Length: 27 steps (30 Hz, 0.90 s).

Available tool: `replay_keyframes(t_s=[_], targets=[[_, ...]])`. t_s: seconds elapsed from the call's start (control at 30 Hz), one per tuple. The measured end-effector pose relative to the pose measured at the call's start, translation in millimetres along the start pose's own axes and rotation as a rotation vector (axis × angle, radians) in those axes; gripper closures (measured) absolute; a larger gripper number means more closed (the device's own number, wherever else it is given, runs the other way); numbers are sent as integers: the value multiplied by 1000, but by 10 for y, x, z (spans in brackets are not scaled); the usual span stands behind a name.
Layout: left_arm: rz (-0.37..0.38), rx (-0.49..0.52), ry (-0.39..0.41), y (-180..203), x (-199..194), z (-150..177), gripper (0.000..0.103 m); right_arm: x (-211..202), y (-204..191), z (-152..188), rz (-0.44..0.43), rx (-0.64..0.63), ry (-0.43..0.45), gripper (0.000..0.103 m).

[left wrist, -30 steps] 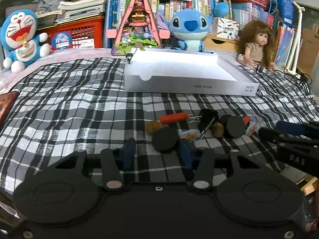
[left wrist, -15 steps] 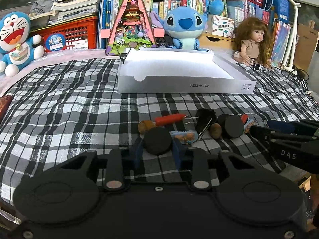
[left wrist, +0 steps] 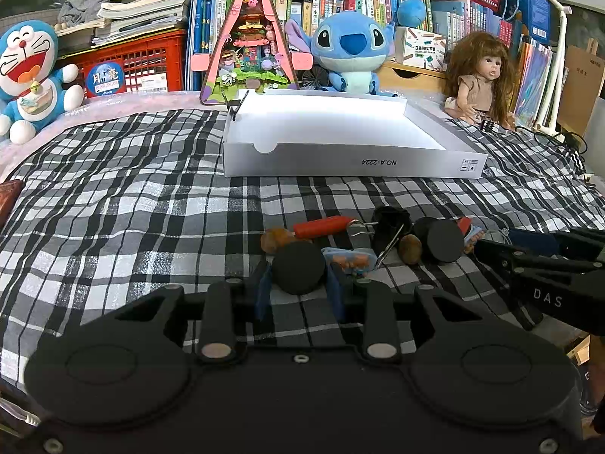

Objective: Organize rigid objects
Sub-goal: 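Grasp the black round disc with the left tool while the right tool grasps the clear plastic cup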

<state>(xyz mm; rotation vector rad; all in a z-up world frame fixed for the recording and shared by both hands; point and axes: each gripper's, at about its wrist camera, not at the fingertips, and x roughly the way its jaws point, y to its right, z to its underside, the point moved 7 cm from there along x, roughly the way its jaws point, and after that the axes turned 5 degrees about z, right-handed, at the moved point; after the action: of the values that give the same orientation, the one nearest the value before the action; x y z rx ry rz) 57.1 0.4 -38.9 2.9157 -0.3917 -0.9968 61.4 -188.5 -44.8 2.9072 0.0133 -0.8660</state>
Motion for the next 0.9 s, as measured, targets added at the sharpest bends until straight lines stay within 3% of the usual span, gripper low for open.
replay_keyframes(t_s=[0.4, 0.53, 0.9], targets=[[1, 1, -1, -1, 0, -1, 73, 2, 1, 2, -1, 1, -1, 56], [5, -1, -1, 4, 7, 0, 73, 2, 1, 2, 0, 3, -1, 64], [27, -3, 20, 26, -59, -23, 74, -81, -33, -57, -17, 3, 22, 65]])
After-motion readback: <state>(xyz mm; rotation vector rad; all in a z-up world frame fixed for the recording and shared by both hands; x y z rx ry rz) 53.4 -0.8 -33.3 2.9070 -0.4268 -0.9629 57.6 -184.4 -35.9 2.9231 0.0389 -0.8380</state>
